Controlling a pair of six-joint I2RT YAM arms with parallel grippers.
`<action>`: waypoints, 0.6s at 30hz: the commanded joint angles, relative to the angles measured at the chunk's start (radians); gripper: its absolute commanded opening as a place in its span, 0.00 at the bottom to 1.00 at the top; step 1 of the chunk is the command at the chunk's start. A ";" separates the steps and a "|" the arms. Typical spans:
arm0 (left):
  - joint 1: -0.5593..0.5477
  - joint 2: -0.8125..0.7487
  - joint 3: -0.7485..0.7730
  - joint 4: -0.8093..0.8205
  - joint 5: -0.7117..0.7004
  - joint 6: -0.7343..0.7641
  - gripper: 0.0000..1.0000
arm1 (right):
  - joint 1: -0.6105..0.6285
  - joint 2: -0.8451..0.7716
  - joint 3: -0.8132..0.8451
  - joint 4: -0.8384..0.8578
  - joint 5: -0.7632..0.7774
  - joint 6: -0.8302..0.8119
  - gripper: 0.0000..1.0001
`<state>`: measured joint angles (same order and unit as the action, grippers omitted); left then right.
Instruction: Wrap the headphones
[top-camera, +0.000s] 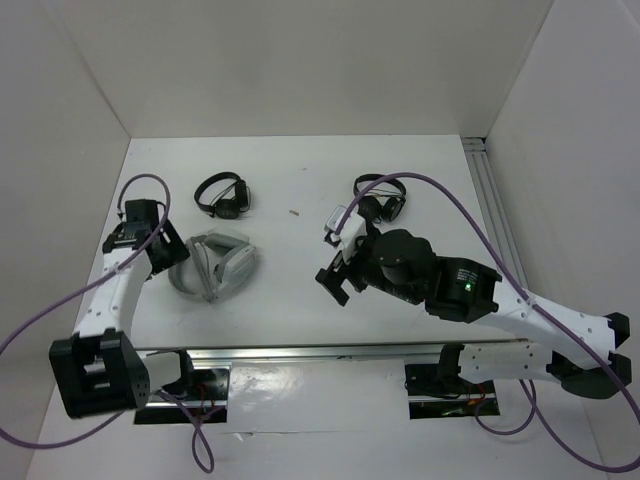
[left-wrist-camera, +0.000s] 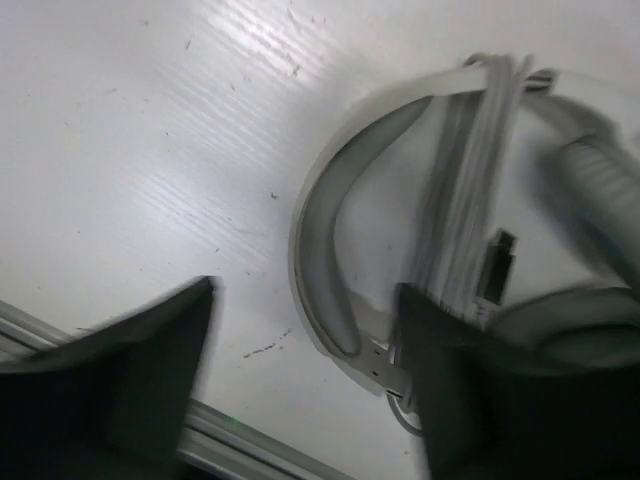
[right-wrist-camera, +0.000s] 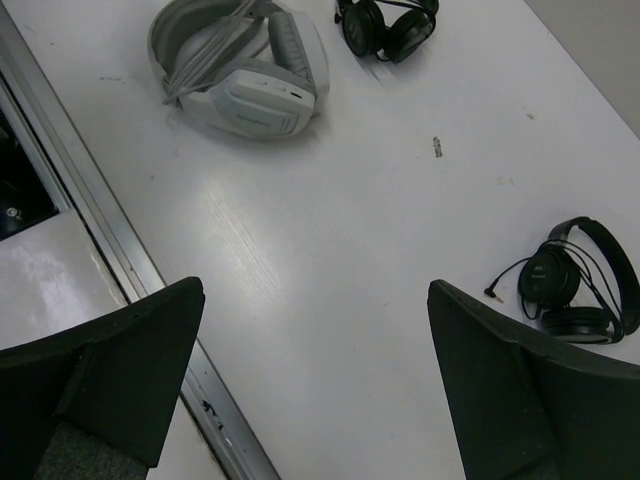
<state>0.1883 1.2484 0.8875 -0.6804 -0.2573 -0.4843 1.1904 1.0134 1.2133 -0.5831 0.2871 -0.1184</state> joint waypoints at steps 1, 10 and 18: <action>-0.001 -0.164 0.016 0.004 0.005 -0.031 1.00 | 0.004 -0.002 0.006 0.097 0.007 0.045 1.00; 0.008 -0.519 0.068 -0.025 0.355 -0.056 1.00 | 0.005 0.042 -0.011 0.020 0.365 0.462 1.00; 0.008 -0.751 0.203 -0.189 0.511 -0.002 1.00 | 0.014 -0.127 -0.077 0.003 0.192 0.500 1.00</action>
<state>0.1921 0.5358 1.0283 -0.7967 0.1711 -0.5220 1.1976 0.9756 1.1347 -0.5694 0.5098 0.3218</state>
